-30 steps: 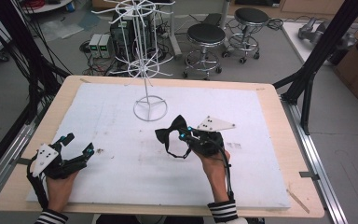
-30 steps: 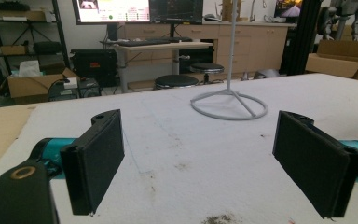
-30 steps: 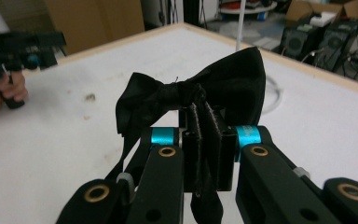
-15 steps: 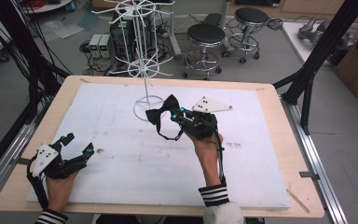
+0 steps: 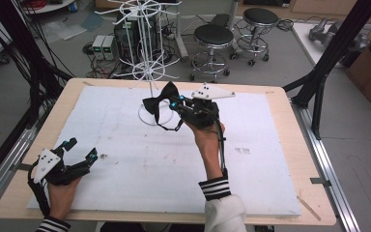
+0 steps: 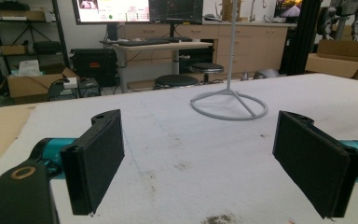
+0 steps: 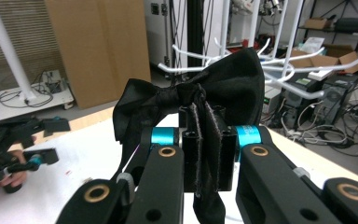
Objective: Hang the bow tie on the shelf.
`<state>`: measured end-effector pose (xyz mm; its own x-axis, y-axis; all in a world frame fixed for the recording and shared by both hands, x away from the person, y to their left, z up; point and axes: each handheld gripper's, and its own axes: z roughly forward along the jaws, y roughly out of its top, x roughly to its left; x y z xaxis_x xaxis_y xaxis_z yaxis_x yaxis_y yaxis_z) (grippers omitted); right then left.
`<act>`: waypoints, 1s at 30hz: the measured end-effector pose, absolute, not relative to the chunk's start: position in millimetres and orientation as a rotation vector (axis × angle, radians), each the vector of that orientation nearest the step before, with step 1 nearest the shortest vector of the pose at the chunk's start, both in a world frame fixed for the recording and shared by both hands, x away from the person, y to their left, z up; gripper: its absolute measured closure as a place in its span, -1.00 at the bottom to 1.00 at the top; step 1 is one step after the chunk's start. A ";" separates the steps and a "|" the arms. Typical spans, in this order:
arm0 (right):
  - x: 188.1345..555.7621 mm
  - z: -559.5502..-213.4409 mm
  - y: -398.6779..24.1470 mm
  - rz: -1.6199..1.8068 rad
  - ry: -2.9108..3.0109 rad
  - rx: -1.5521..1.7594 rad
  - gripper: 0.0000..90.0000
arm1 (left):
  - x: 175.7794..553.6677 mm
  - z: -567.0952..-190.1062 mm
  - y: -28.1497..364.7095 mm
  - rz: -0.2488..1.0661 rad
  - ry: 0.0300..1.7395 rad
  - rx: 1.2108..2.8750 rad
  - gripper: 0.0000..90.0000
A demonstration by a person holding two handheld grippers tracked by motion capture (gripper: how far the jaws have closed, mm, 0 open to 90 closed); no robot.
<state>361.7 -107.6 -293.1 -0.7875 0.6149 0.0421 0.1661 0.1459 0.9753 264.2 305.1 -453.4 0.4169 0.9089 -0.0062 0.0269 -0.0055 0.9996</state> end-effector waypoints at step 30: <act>398.2 -271.6 -74.1 1.584 2.092 0.724 0.89 | 264.6 -453.4 305.8 0.867 0.907 1.399 -0.63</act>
